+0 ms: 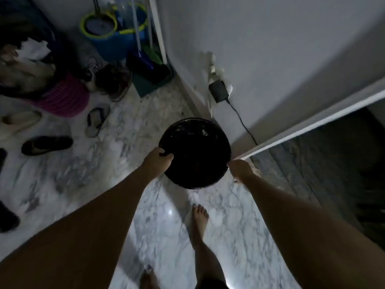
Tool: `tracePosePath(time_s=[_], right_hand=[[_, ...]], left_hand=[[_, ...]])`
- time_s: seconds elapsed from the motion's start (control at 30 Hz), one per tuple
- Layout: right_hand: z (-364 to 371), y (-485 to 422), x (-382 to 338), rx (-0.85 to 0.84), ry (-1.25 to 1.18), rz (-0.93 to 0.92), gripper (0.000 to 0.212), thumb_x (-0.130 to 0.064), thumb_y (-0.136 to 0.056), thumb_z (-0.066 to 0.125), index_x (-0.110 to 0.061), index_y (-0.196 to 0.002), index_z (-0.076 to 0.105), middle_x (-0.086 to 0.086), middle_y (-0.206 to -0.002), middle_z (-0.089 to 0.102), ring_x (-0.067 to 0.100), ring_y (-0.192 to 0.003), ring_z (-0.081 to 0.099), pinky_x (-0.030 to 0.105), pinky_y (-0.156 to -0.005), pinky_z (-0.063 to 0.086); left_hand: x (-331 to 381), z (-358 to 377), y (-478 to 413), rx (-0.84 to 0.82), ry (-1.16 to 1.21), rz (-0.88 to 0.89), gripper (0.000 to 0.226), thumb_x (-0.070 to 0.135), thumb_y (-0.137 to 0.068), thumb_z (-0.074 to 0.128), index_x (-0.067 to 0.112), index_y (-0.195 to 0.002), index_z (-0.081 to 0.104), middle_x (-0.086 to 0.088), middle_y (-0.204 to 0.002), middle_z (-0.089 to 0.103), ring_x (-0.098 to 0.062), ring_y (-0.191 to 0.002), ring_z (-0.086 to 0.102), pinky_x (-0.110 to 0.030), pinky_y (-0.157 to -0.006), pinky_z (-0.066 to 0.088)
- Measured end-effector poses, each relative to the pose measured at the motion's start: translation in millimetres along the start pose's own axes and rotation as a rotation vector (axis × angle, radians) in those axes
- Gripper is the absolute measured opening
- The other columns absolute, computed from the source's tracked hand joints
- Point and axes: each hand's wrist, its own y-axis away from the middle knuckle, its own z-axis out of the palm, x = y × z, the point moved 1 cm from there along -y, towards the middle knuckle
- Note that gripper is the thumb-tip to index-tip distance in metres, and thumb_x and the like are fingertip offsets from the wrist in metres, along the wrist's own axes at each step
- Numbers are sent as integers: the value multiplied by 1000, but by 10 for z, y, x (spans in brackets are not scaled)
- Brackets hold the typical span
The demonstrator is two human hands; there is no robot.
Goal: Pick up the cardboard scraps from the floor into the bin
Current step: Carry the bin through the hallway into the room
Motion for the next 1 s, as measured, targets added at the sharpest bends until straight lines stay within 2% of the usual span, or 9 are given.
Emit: tracePosePath(time_s=[0.07,0.1,0.2,0.3,0.47,0.63,0.77,0.93,1.0], right_hand=[[232,-510,109,24,-206,145,52,-26,-98,51,2,-142,41,21,-140,50,36,-127,50,38,-101,41],[325,-699,142,34,-274,191,63,-29,-96,55,2,-146,33,23,-144,46,37,-129,48,39,-103,41],[599,-1226,200,43,-360,289,74,-29,-97,55,-1,-153,16,25,-149,37,41,-135,41,40,-104,37],[782,-1553,246,90,-353,289,74,-25,-99,49,-4,-155,5,25,-147,39,41,-134,41,41,-103,38],[838,-1739,295,223,-273,283,53,-8,-99,41,5,-146,19,28,-141,46,43,-129,47,42,-101,39],[701,-1518,73,301,-297,159,39,-5,-97,39,0,-135,38,29,-131,53,46,-119,53,45,-94,43],[665,-1109,-186,320,-343,25,33,-9,-96,41,0,-128,41,26,-119,57,43,-110,56,40,-82,42],[893,-296,-685,316,-309,-186,32,-17,-97,44,0,-124,49,23,-116,60,39,-109,57,43,-91,45],[1105,68,-854,310,-266,-248,31,-19,-97,44,-2,-122,51,20,-111,60,33,-101,57,37,-84,43]], left_hand=[[-212,262,-482,50,61,-119,54,32,-94,57,4,-137,40,-13,-126,53,-28,-115,54,-33,-87,46],[-305,374,-671,84,81,-161,66,34,-93,58,6,-145,30,-17,-137,47,-32,-123,50,-36,-95,46],[-654,697,-1201,216,73,-311,83,36,-90,63,6,-151,16,-24,-149,30,-42,-134,37,-49,-108,38],[-939,899,-1551,294,142,-365,81,27,-90,63,0,-149,15,-27,-146,33,-45,-132,39,-53,-106,40],[-1144,994,-1720,380,182,-293,43,10,-91,48,-2,-132,44,-24,-121,57,-40,-112,57,-45,-90,48],[-1212,772,-1415,404,231,-269,39,10,-93,48,0,-130,45,-20,-119,58,-36,-109,58,-39,-86,48],[-1372,497,-899,443,296,-236,31,14,-93,49,1,-121,48,-11,-104,57,-28,-99,59,-36,-78,47],[-1890,51,175,559,448,-220,27,10,-93,50,2,-119,47,-11,-101,56,-27,-94,56,-35,-75,44],[-2201,-60,639,628,497,-218,27,9,-93,49,4,-119,48,-10,-101,55,-25,-93,55,-34,-77,44]])
